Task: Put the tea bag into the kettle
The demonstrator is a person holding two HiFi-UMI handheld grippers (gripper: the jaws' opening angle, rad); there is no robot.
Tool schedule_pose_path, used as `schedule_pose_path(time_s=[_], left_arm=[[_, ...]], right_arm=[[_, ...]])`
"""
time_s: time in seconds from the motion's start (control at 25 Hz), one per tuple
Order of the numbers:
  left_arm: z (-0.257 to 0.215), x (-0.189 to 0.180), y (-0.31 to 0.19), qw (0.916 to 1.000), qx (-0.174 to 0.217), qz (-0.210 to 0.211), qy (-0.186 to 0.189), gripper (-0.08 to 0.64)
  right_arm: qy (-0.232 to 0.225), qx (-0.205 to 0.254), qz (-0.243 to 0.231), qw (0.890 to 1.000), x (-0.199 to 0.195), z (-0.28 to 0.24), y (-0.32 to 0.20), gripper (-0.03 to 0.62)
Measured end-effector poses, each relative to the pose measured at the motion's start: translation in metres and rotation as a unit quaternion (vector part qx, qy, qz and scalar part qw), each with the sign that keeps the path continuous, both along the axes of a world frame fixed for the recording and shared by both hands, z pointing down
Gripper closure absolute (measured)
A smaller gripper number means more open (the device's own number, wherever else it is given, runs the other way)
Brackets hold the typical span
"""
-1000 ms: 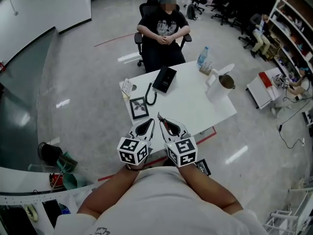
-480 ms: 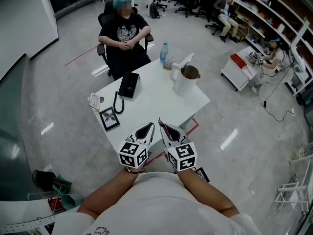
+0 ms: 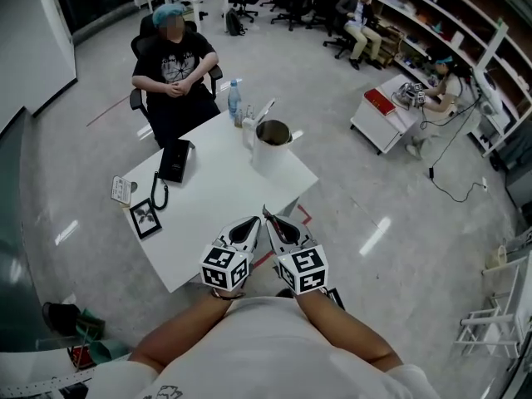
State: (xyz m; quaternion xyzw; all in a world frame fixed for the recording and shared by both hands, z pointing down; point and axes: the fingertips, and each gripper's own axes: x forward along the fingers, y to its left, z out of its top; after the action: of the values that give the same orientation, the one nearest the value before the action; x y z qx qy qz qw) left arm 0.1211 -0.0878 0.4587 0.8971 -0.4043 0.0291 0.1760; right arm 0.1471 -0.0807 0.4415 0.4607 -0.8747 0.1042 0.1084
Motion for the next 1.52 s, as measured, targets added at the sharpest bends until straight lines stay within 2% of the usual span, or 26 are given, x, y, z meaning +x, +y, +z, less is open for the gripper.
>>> schedule_pose_path(time_s=[0.24,0.48,0.76,1.04,1.52], left_arm=[[-0.004,0.074,-0.02,0.9999,0.002,0.009,0.006,0.551],[-0.001,0.124,-0.033,0.9998,0.012,0.016,-0.003,0.551],[0.008,0.179,-0.039,0.9982,0.014,0.055,-0.02,0.551],[0.01,0.226,-0.049,0.9942,0.017,0.104,-0.022,0.551],[0.019,0.269,-0.108,0.9884,0.009,0.15,-0.021,0.551]], right_arm=[[0.005,0.005,0.002,1.0,0.068,-0.005,-0.02,0.558],[-0.006,0.0,0.013,1.0,0.12,0.002,-0.028,0.558],[-0.017,-0.003,0.061,0.998,0.177,0.012,-0.028,0.558],[-0.019,-0.013,0.113,0.993,0.222,0.021,-0.036,0.558],[-0.018,-0.02,0.164,0.986,0.264,0.03,-0.091,0.558]])
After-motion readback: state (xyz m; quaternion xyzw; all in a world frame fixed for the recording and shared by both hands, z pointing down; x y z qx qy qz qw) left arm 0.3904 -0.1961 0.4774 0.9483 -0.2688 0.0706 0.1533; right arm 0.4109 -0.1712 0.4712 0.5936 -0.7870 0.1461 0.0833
